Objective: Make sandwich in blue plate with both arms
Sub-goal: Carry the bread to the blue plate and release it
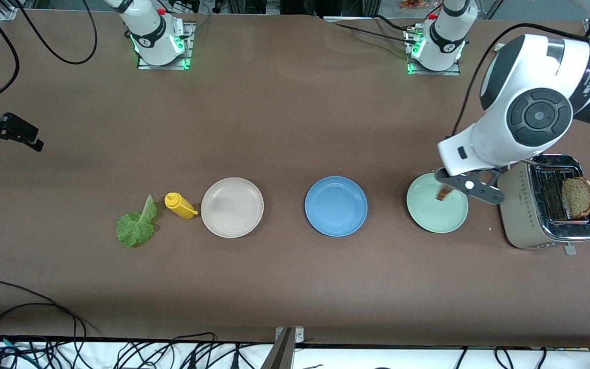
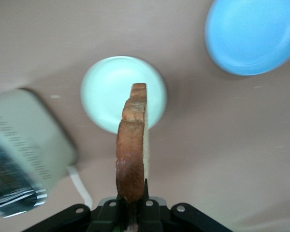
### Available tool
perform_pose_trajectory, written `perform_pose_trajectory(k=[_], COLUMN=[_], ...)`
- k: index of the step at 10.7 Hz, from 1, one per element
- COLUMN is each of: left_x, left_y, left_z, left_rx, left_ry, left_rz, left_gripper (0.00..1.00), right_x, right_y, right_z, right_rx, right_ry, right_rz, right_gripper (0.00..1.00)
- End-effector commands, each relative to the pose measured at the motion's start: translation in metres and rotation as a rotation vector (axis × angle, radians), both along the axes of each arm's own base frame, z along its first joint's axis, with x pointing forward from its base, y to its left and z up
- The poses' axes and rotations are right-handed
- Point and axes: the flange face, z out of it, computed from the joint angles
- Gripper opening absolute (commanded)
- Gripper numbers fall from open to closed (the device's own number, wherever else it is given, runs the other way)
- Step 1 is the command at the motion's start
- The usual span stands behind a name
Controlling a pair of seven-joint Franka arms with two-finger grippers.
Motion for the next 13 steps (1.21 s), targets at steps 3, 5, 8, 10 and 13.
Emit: perform_pose_trajectory(k=[3, 5, 8, 10, 13], left_x=[0.008, 0.025, 0.054, 0.060, 0.058], left_y=[-0.095, -0.105, -0.077, -0.062, -0.050], left_z=[-0.056, -0.081, -0.157, -0.222, -0.273], left_rx=[-0.361, -0.584, -0.776, -0.932, -1.006], left_ry=[0.114, 0.191, 0.323, 0.368, 0.383], left_rz=[0.271, 0.379, 0.505, 0.434, 0.386], left_gripper=[0.00, 0.00, 0.00, 0.00, 0.00], right_x=[0.000, 0.000, 0.000, 0.000, 0.000], right_y=[-0.001, -0.001, 0.000, 0.001, 0.001], right_z=[0.005, 0.005, 0.005, 0.004, 0.004], right_rx=[-0.009, -0.009, -0.009, -0.009, -0.009], right_ry=[0.004, 0.004, 0.004, 0.005, 0.005], right_rz=[0.004, 0.004, 0.006, 0.007, 0.007], right_gripper=[1.00, 1.00, 1.00, 1.00, 1.00])
